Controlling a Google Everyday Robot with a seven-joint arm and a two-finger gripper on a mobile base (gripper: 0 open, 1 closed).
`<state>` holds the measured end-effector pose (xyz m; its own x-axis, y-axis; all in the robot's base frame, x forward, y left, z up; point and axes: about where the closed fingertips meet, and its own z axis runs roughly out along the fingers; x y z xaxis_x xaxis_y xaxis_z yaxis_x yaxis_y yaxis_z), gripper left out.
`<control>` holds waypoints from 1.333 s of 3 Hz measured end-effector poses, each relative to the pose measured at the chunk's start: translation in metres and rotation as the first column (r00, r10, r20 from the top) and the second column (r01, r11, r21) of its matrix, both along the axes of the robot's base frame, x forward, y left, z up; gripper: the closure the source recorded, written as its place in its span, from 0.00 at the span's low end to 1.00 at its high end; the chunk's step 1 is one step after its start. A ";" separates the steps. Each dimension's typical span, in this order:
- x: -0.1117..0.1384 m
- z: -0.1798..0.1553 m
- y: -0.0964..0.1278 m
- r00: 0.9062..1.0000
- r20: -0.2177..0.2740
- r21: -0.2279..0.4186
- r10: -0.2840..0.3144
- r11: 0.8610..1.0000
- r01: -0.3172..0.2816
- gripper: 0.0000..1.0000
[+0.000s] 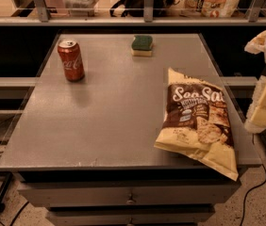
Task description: Move brown chip bag near sponge
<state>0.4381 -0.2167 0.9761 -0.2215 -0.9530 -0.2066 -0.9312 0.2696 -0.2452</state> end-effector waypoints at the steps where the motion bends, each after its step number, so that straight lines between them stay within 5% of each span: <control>1: 0.002 0.001 0.000 1.000 0.000 0.005 0.000 1.000 0.000 0.00; 2: 0.006 -0.005 0.002 1.000 -0.011 0.087 0.002 0.996 -0.001 0.00; 3: 0.012 -0.024 0.010 0.999 -0.043 0.213 0.005 0.977 0.004 0.00; 4: 0.016 -0.048 0.028 0.996 -0.083 0.361 0.013 0.933 0.018 0.00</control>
Offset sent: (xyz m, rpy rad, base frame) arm 0.0149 0.0053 -0.0209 0.2842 0.0612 0.0080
